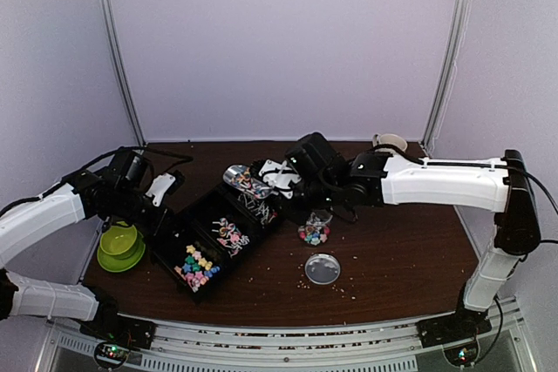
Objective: Pack the candies
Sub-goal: Scoop the fake candies from the plate, then place the fake candies in the packing box.
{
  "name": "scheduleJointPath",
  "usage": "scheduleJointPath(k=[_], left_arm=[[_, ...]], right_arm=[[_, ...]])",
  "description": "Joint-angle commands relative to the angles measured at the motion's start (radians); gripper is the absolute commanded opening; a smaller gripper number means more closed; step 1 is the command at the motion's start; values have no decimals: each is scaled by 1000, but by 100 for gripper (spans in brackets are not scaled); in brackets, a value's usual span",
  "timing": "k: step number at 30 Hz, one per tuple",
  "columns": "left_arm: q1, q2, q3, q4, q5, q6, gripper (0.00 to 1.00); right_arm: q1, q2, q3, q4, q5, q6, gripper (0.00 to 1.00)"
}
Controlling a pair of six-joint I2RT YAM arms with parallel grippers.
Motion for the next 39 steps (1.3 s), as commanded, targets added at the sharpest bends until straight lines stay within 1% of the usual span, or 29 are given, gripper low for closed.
scheduleJointPath(k=[1,4,12,21,28,39], left_arm=[[12,-10,38,92,2,-29,0],[14,-9,39,89,-3,-31,0],[18,-5,41,82,-12,-34,0],[19,-8,41,81,-9,-34,0],[20,-13,40,81,-9,-34,0],[19,-20,39,81,-12,-36,0]], right_arm=[[-30,-85,-64,-64,54,13,0],[-45,-136,-96,-96,70,21,0],[-84,-253,-147,-254,133,46,0],[-97,-386,-232,-397,199,75,0],[-98,-415,-230,-477,241,96,0],[-98,-389,-189,-582,293,117,0]])
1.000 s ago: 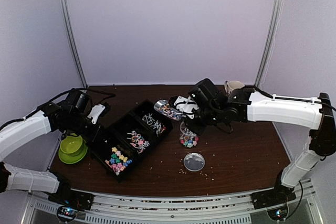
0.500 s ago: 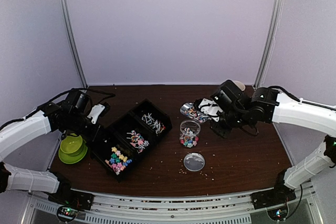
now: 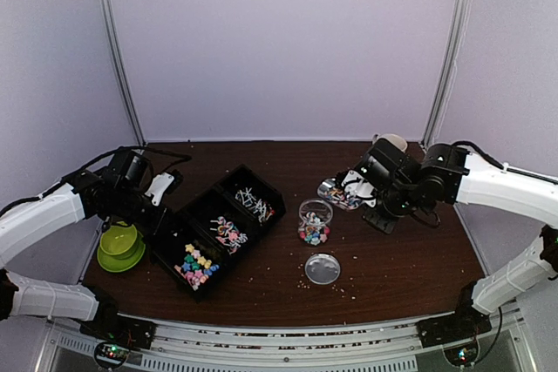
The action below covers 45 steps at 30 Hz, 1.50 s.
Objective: Pack the candies
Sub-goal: Place the fake candies in the packing box.
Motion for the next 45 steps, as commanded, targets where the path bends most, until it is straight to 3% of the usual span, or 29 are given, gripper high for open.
scheduleJointPath(k=[1,45], left_arm=[[13,-20,39,83,8,-23,0],[16,-31,39,82,10,-27,0]], right_arm=[[-5,9,41,-49,51,26,0],[66,355,336,-388,168,37,0]])
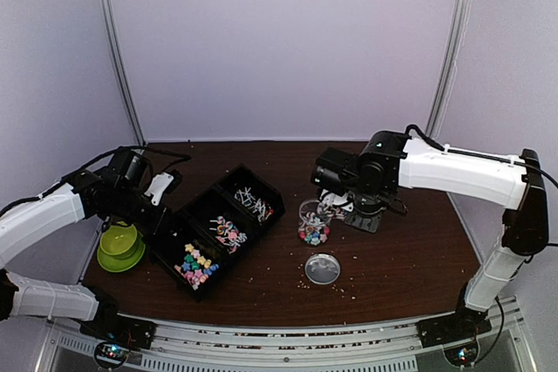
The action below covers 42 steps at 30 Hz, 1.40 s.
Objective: Pack the candies
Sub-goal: Place the fake candies in the packing box.
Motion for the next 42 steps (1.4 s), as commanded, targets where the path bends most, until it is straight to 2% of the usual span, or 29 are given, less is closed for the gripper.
scheduleJointPath(k=[1,27,42], left_arm=[[10,-31,39,84,11,-24,0],[11,-41,39,80,15,-26,0],[16,4,43,69,-12,-34,0]], right_arm=[[14,25,38,-51,66,24,0],[83,149,158,-173,216,56,0],[90,127,152,-170,290,61,0]])
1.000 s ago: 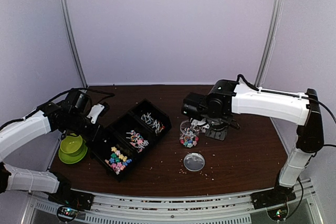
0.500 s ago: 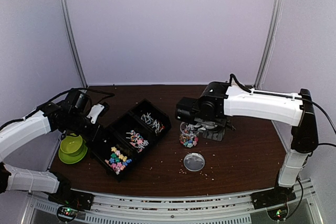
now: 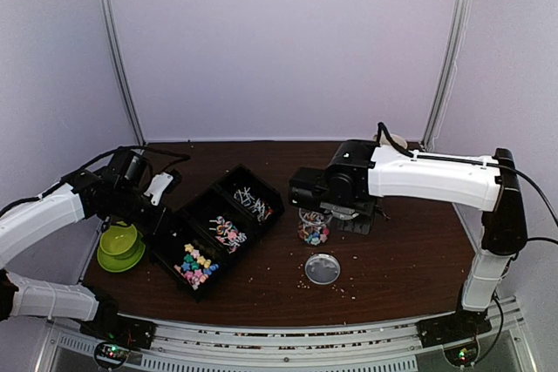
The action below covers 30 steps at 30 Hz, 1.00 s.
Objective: Pack the candies
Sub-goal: Place the fake candies in the packing box.
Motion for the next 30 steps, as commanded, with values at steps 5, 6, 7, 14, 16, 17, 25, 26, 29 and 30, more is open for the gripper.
scheduleJointPath(k=[5,6,7,14,16,17,25,26,29,30], left_arm=[[18,23,46,71,-7,-31,0],[17,25,46,71,-7,-32,0],[18,28,46,71,-8,-32,0],[19,77,46,62,-12,-34,0],[19,93,48,56,-19,-34,0],[20,99,48,55,-24,-34,0],[19,153,52,41,-50,-35,0],[19,162,54,41,-52,-35,0],[19,186,61,34,-59,-34,0],[19,196,63,31,-65,-34,0]], right_arm=[[5,-32,-1,3,75,9,0],[5,-37,-3,5,76,8,0],[6,-42,-4,7,75,7,0],[5,-118,2,125,-10,-14,0],[6,-150,-25,186,-42,-23,0],[5,-163,-37,208,-55,-26,0],[5,-205,-89,291,-70,-26,0],[5,-210,-91,301,-75,-27,0],[5,-227,-87,337,-100,-27,0],[5,-232,-85,352,-109,-29,0]])
